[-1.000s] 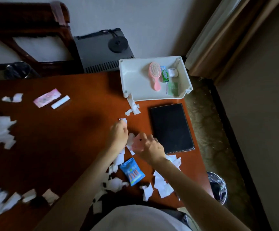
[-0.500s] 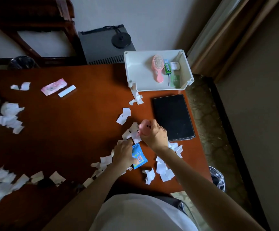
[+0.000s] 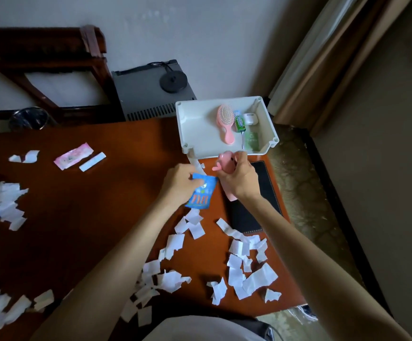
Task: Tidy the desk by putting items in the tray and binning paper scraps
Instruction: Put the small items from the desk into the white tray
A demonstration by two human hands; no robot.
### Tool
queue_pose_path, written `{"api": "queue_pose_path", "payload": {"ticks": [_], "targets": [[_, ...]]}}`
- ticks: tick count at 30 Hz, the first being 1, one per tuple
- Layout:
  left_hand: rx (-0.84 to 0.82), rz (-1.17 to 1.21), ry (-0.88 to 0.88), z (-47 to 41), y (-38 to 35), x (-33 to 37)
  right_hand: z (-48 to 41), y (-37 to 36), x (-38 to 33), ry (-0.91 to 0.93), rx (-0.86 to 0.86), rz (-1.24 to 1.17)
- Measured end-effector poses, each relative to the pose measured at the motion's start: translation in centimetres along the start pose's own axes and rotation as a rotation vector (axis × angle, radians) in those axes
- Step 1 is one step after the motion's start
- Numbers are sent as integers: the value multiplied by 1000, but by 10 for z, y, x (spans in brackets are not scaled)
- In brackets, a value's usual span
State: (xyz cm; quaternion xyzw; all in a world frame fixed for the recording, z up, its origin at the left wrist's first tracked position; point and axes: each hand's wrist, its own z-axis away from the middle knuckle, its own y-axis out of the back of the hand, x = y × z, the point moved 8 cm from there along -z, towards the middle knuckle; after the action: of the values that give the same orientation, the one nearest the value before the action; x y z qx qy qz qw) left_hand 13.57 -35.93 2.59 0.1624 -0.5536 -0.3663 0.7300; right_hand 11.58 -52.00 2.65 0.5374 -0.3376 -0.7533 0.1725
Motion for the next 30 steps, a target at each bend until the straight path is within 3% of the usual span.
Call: {"api": "queue_pose_path", "payload": {"ticks": [6,10,22,30], "targets": [[145,-26,21,-71,39,46,-70,30,-12,-51,78,-109],[234,-51,62,-124,52,60,-118,12,-23,-76,16,-127],[102,-287,179,-199,16,33,-178,-67,-11,-77,-52,113],[78,-505,39,-204,-2,37,-160,-68,4,6,-150,306]]}}
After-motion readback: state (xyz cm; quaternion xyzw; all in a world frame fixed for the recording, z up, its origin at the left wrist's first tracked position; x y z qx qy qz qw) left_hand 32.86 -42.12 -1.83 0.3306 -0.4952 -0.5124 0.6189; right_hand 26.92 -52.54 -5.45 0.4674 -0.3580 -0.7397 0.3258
